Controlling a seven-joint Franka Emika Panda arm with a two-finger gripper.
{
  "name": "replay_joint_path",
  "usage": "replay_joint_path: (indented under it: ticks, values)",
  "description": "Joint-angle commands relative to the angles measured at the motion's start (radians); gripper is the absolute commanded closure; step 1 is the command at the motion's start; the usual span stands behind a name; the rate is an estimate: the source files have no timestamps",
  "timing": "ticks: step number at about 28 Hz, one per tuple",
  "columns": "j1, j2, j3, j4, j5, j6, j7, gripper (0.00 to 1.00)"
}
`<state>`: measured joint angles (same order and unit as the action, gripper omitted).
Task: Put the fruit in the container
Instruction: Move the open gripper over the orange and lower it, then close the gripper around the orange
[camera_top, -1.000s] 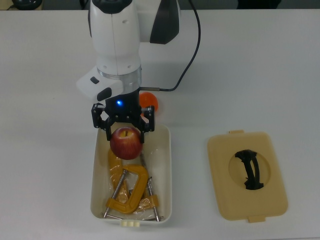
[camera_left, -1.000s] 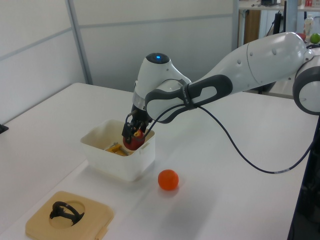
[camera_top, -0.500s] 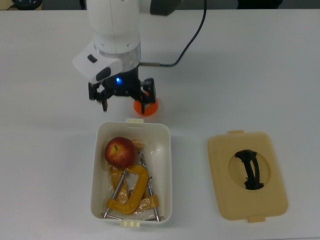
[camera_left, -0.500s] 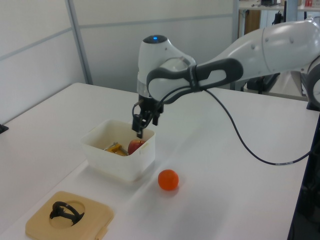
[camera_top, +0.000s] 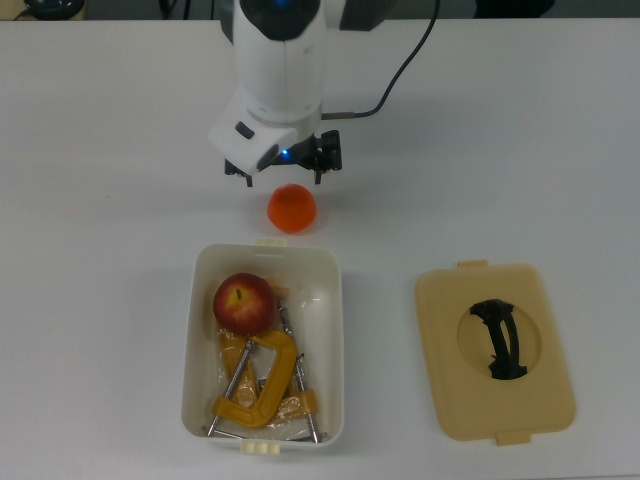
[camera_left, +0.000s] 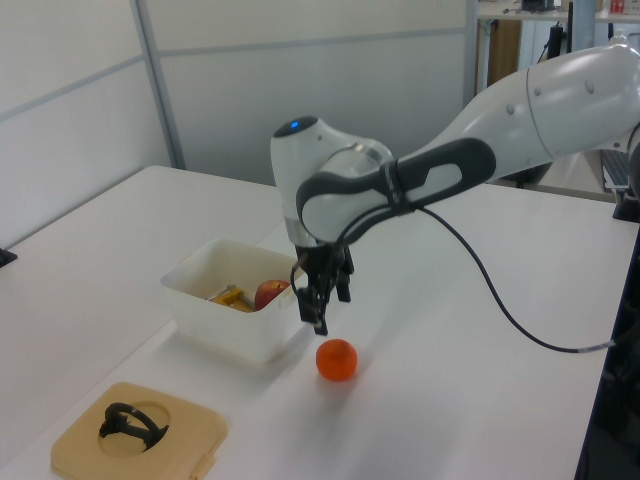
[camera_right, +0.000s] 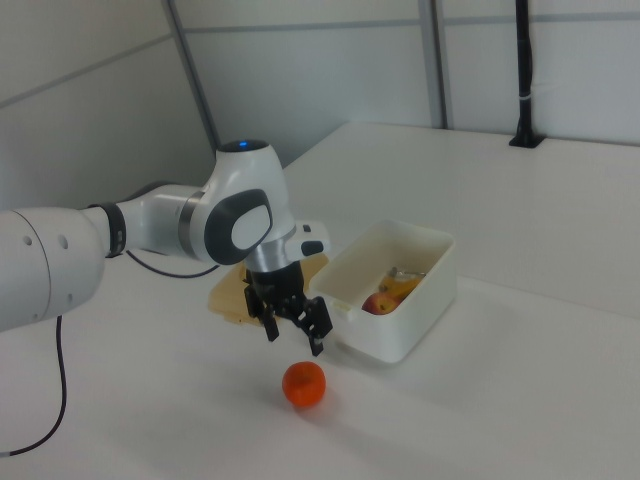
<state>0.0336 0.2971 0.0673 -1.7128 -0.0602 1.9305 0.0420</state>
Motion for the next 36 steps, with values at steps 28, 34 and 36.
replay_joint_path:
  ticks: [28, 34, 36]
  values:
    - [0.035, 0.140, 0.020, -0.011, -0.133, 0.057, -0.007, 0.00]
    - [0.037, 0.140, 0.022, -0.011, -0.142, 0.059, -0.013, 0.47]
    - [0.037, 0.140, 0.022, -0.011, -0.144, 0.059, -0.014, 0.72]
